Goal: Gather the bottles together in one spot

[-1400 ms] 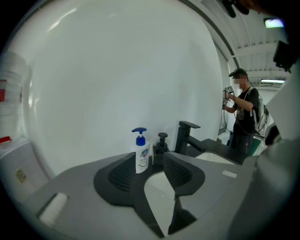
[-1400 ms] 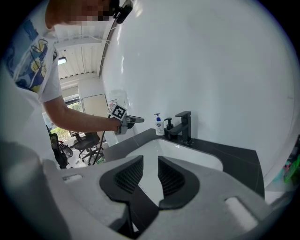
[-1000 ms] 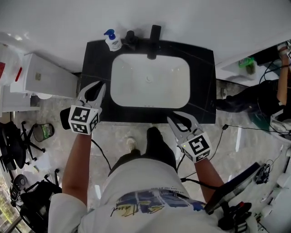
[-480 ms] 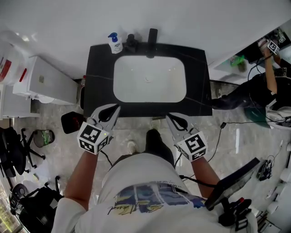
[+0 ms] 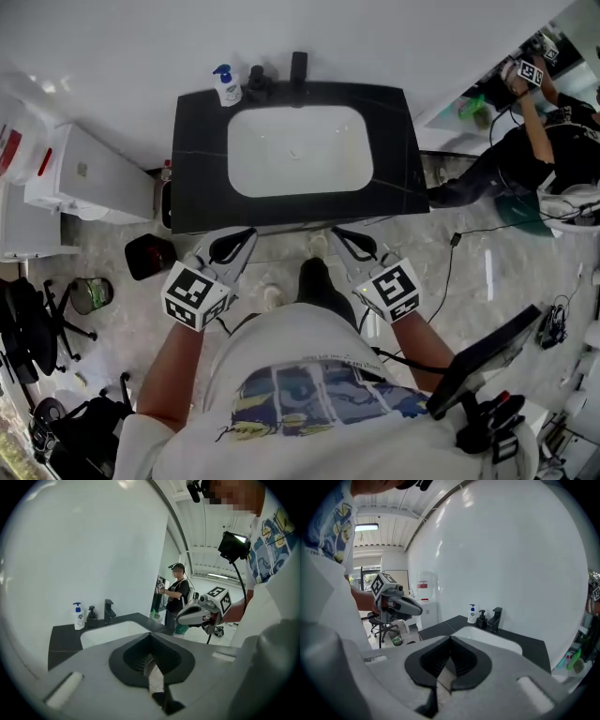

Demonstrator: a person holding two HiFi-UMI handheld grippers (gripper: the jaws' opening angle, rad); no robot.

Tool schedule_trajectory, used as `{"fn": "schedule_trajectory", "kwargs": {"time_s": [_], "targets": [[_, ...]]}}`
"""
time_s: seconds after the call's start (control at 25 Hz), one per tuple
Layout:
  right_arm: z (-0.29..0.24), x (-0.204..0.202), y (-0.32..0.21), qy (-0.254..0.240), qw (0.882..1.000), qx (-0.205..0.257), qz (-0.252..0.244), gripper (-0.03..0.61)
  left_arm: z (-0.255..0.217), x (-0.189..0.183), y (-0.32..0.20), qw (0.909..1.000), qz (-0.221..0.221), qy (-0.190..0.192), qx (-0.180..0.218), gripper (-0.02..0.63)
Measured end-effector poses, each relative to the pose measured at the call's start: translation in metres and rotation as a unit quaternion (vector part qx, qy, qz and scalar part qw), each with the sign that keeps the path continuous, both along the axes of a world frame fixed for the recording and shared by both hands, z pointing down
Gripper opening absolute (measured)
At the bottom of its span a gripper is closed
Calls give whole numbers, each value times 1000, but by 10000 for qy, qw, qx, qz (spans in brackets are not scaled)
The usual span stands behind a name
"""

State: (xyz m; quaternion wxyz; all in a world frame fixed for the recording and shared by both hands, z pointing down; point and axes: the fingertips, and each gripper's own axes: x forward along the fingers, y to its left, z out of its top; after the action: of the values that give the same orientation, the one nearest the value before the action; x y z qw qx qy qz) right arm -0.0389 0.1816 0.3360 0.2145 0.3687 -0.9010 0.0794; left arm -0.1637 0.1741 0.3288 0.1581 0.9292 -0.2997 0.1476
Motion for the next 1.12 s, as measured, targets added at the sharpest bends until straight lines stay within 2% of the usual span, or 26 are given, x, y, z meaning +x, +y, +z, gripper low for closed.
{"fn": "schedule_trajectory", "kwargs": {"time_s": [0.48,1.12], "targets": [[-7,-9,28,24,9999,113,14,-2,-1,9,40,9991,396,119,-80,2],[-22,-14,46,125,9995,249,-143,-2,-2,14,57,9991,417,91,-84,2]]}}
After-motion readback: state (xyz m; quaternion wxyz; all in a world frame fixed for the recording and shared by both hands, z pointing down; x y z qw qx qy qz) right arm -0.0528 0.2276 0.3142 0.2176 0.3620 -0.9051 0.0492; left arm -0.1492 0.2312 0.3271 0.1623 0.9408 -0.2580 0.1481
